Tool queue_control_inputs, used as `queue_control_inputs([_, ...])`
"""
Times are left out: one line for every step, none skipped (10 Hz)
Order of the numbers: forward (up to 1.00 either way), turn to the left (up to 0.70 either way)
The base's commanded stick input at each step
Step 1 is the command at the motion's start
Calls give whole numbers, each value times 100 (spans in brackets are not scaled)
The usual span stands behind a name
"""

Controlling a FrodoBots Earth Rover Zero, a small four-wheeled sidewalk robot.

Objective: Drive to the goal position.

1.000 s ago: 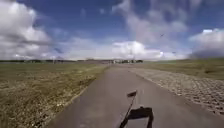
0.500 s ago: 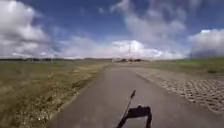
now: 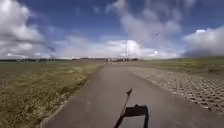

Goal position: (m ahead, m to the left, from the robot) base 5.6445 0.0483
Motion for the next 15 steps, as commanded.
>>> queue_control_inputs([85,0])
queue_control_inputs([85,0])
queue_control_inputs([85,0])
queue_control_inputs([85,0])
queue_control_inputs([85,0])
queue_control_inputs([85,0])
queue_control_inputs([85,0])
queue_control_inputs([85,0])
queue_control_inputs([85,0])
queue_control_inputs([85,0])
queue_control_inputs([85,0])
queue_control_inputs([85,0])
queue_control_inputs([85,0])
queue_control_inputs([85,0])
queue_control_inputs([85,0])
